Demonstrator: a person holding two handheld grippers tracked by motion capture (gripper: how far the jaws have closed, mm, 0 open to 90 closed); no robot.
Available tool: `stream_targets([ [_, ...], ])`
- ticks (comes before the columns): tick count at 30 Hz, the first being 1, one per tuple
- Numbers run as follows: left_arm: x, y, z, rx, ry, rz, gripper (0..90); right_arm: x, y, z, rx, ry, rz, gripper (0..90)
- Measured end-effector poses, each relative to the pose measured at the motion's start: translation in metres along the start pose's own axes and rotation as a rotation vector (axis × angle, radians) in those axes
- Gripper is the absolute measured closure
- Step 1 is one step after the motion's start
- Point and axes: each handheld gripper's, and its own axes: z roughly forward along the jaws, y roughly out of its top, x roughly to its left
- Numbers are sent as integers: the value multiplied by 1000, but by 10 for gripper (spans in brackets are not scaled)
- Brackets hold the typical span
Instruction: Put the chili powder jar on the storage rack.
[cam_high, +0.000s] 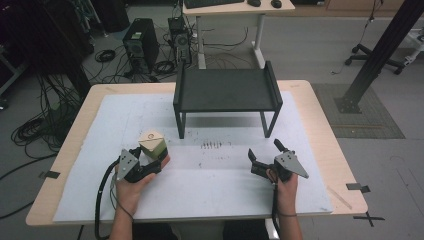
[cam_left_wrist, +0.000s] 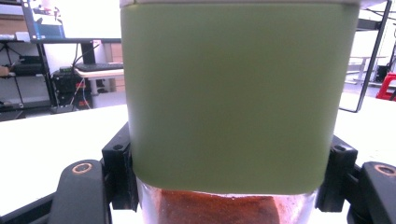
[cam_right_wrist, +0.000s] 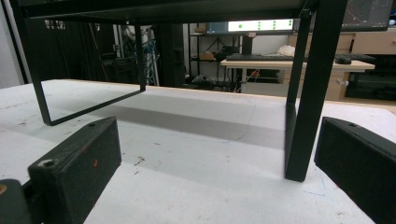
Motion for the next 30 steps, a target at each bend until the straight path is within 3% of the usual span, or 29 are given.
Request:
stream_targets([
  [30,0,6,-3,17,-5,-38,289,0,0,0,1,4,-3,2],
])
